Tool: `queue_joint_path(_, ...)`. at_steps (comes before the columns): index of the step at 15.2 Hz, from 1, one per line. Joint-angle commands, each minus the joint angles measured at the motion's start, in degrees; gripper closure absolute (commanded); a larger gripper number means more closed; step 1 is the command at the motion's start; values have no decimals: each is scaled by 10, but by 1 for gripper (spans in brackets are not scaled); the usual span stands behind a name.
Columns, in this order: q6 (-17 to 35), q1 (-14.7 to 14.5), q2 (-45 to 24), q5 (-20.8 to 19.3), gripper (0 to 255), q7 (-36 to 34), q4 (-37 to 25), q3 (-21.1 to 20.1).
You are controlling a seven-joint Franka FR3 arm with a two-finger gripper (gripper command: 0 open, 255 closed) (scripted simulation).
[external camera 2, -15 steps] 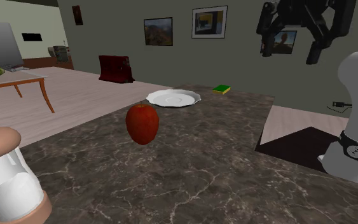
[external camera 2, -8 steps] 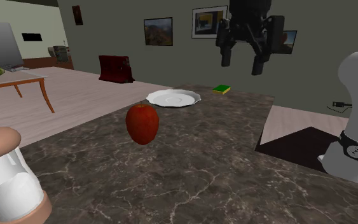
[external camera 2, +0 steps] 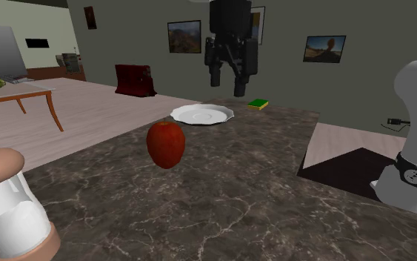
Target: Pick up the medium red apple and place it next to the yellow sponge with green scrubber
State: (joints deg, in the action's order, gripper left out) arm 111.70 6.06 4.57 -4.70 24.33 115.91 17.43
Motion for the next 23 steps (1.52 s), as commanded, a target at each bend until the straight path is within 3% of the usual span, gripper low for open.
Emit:
queue_joint_path(1, 4, 6, -40, 14, 0, 27, -37, 10)
queue_joint_path(11, -20, 69, -276, 107, 0, 143, -296, 22)
queue_joint_path(19, 30, 73, -297, 115, 0, 149, -267, 18)
queue_joint_path(23, 30, 73, -297, 115, 0, 149, -267, 18)
